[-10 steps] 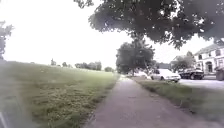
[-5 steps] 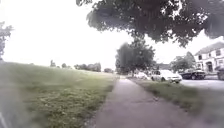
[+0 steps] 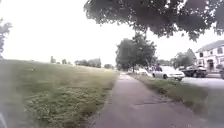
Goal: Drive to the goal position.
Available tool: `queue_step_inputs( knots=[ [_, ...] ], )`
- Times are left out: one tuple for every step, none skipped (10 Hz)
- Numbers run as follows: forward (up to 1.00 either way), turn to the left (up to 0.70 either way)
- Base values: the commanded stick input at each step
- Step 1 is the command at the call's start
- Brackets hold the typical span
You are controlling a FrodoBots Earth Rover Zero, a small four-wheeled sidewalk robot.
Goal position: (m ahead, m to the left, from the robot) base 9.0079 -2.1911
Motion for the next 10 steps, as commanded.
queue_step_inputs(
  knots=[
    [0.7, 0.0],
    [0.7, 0.0],
    [0.7, 0.0],
    [0.7, 0.0],
    [0.7, -0.02],
    [0.7, -0.22],
    [0.7, -0.23],
    [0.7, 0.0],
    [0.7, 0.0],
    [0.7, 0.0]
  ],
)
